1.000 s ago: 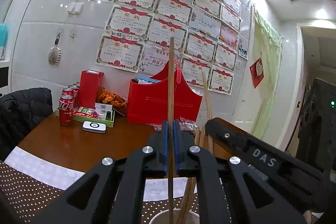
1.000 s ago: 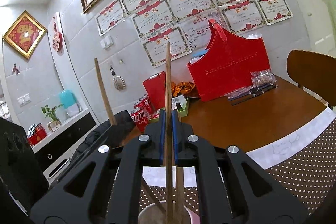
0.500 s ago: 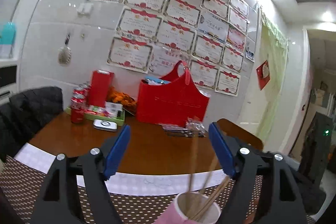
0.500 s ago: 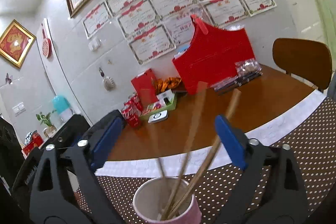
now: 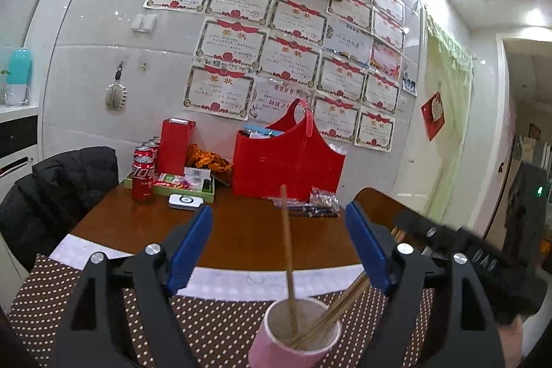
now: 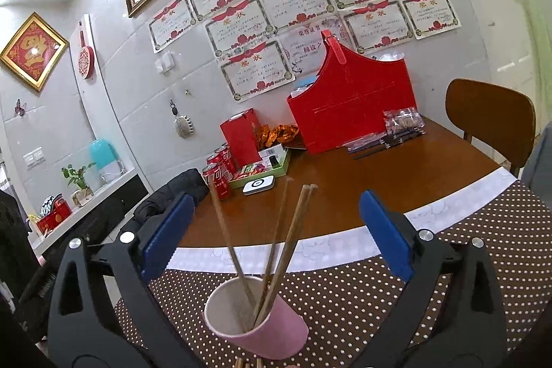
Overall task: Organize utensils
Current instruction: 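Move both open tools back down over the chopstick pile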
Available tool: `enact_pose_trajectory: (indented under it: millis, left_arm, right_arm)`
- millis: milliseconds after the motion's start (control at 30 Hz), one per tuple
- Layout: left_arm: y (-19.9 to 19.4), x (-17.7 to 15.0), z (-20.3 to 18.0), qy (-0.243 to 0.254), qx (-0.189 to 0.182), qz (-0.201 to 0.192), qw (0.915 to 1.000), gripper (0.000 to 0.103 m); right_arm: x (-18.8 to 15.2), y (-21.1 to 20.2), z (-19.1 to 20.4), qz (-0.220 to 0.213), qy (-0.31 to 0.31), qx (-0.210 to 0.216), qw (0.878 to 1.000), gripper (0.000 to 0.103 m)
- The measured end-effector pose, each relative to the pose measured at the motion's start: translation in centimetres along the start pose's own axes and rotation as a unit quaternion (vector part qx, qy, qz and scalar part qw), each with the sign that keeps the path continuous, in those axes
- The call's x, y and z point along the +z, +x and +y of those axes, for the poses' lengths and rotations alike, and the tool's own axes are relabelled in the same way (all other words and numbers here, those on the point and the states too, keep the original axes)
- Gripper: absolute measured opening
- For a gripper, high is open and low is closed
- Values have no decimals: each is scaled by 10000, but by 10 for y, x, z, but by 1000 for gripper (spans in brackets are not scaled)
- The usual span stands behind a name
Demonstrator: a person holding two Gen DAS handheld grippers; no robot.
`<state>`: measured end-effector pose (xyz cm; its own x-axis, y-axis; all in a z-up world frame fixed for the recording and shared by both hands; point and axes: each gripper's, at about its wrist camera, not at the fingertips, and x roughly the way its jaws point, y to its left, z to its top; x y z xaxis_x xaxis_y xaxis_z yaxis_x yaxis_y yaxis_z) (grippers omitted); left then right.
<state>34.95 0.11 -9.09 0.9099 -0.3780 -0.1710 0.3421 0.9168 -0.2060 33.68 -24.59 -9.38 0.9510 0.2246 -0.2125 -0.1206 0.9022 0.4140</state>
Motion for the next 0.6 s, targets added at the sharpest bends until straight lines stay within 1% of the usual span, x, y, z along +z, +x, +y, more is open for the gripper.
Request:
enact_pose_trajectory:
  millis: [100,133,300,367,533,600]
  left_arm:
    - [-12,-4,-2,61,102,153,9998,79]
    - [-17,-5,-3,89,143,204,9997,83]
    - [-50,-7,-12,236,598,579,9962,86]
    - [-67,-6,-19,289,686,741,9945,86]
    - [-112,-3,-38,574,952,778,9907,86]
    - [-126,-2,-44,581,995,832,9899,86]
  right_arm:
    - [2,-18,2,26,-82,10,10000,95]
    - [2,-26,5,58,-135,26,9999,95]
    - [-2,-67,12,258,-279,29,9993,97]
    - [-6,-87,16,371,-334,1,9988,97]
    - [-16,-126,24,581,-474,-63,9972,97]
    - [-21,-142,26,675,-513,-89,9964,97]
